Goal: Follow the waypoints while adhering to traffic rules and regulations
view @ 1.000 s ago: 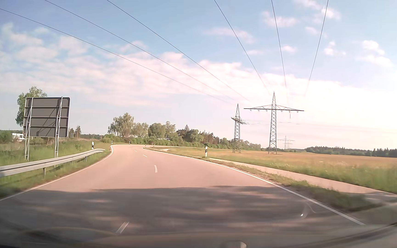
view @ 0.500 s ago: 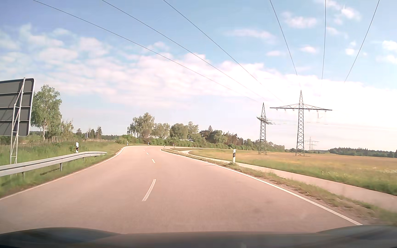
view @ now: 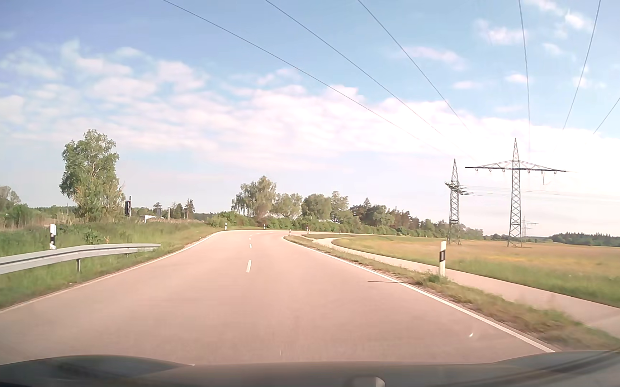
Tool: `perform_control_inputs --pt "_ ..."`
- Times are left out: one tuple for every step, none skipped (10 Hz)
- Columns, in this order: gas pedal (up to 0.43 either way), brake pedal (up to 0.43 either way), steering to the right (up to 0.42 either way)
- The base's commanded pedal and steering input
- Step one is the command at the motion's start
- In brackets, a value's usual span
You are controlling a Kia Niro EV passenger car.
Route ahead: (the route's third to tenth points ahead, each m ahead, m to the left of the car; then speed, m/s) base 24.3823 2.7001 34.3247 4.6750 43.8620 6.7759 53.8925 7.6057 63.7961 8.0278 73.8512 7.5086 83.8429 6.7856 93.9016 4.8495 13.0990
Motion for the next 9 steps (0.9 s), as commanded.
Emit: perform_control_inputs --pt "0.22 0.0 -0.067" --pt "0.22 0.0 -0.066" --pt "0.22 0.0 -0.062" --pt "0.22 0.0 -0.056" --pt "0.22 0.0 -0.05" --pt "0.22 0.0 -0.046" --pt "0.22 0.0 -0.042" --pt "0.22 0.0 -0.04" --pt "0.22 0.0 -0.04"
